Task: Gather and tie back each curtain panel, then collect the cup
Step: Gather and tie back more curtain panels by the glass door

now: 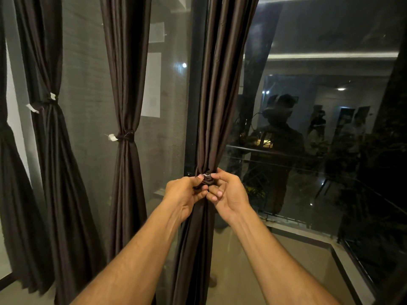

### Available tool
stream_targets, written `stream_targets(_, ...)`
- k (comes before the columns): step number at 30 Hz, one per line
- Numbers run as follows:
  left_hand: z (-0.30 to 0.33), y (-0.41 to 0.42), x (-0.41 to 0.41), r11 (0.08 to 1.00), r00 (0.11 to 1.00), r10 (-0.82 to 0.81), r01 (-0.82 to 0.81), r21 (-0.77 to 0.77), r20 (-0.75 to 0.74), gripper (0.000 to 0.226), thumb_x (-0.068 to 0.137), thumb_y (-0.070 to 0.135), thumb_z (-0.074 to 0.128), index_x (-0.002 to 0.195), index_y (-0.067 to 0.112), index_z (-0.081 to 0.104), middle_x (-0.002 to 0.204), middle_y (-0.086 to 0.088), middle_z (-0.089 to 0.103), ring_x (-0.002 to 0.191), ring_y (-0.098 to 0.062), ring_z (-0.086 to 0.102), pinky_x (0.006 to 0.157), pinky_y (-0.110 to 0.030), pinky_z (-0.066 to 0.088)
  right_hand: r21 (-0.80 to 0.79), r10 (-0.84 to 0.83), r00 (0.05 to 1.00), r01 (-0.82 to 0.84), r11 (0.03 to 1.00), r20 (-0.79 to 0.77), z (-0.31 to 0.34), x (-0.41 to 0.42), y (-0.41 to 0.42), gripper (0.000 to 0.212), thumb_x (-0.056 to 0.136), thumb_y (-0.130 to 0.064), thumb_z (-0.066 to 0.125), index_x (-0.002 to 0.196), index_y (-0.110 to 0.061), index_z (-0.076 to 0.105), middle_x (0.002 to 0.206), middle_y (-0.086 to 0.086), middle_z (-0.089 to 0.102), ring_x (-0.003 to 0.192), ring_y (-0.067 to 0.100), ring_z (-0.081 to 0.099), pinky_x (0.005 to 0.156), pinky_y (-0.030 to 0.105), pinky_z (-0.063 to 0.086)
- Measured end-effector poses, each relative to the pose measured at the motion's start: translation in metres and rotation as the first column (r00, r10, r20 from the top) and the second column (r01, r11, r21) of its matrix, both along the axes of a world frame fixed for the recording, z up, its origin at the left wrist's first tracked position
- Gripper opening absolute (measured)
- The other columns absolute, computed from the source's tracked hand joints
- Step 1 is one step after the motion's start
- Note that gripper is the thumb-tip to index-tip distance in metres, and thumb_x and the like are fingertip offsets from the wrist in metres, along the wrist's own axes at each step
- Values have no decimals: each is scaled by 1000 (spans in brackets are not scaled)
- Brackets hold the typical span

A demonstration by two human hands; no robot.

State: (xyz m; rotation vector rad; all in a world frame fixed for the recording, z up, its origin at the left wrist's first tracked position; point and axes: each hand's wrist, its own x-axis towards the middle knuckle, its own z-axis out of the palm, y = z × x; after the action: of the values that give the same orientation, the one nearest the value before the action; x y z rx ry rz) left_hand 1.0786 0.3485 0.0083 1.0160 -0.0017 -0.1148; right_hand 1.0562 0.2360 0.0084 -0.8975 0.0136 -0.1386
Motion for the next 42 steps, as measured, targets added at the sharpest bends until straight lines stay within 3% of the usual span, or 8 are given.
stream_targets(3,-2,5,1,999,999,-47,47,16,23,13,100,4,61,99,-7,69,83,-15,67,66,-19,61,54,-26,58,-200,-73,997,79,977,37,-2,2,-5,27,93,1,62,119,-3,58,90,18,63,42,11,44,39,26,42)
stream_targets(8,-9,7,0,994,989,-67,55,92,131,18,95,14,71,93,-4,74,71,-9,70,54,-13,58,50,-24,52,-609,-193,972,236,757,135,3,6,-16,12,98,-18,67,93,-8,66,80,11,70,48,13,59,43,28,51)
stream_targets(14,-11,9,3,997,978,-71,63,49,198,5,88,0,74,88,-5,73,79,-14,69,59,-13,54,49,-19,48,-704,-210,966,255,663,152,7,3,-19,14,97,-19,69,90,-7,68,81,10,67,58,8,63,48,30,56)
stream_targets(18,-22,6,0,981,936,-185,193,2,298,4,92,-1,68,92,-2,72,90,-19,68,69,-16,56,53,-21,47,-638,-323,934,343,689,153,17,2,-17,8,96,-4,61,102,-9,58,95,15,69,68,20,70,57,40,62)
stream_targets(22,-25,6,1,979,908,-190,202,9,373,10,92,-7,62,88,0,68,82,-12,68,69,-18,52,50,-21,43,-765,-265,922,384,517,284,13,-4,-17,16,97,3,55,90,-8,64,96,15,73,83,26,76,61,36,64)
stream_targets(27,-24,8,0,976,878,-213,167,143,429,9,96,-6,58,97,-6,67,93,-21,60,73,-20,49,51,-22,38,-810,-78,982,185,556,171,18,-18,-28,19,91,-17,77,91,1,72,91,18,78,87,22,79,72,45,64)
stream_targets(33,-26,8,-11,971,881,-220,158,177,418,25,94,-19,49,105,-11,71,90,-18,71,72,-16,58,53,-22,44,-798,-99,969,243,552,226,5,-23,-30,10,94,-11,74,85,-10,69,92,19,77,89,33,78,79,54,63)
stream_targets(42,-28,5,-24,984,923,-98,35,172,372,24,91,-19,56,100,-7,74,83,-14,76,69,-17,65,53,-23,50,-580,-175,974,226,783,144,-15,-32,-28,3,95,-8,72,95,-6,72,77,5,79,73,14,78,57,22,58)
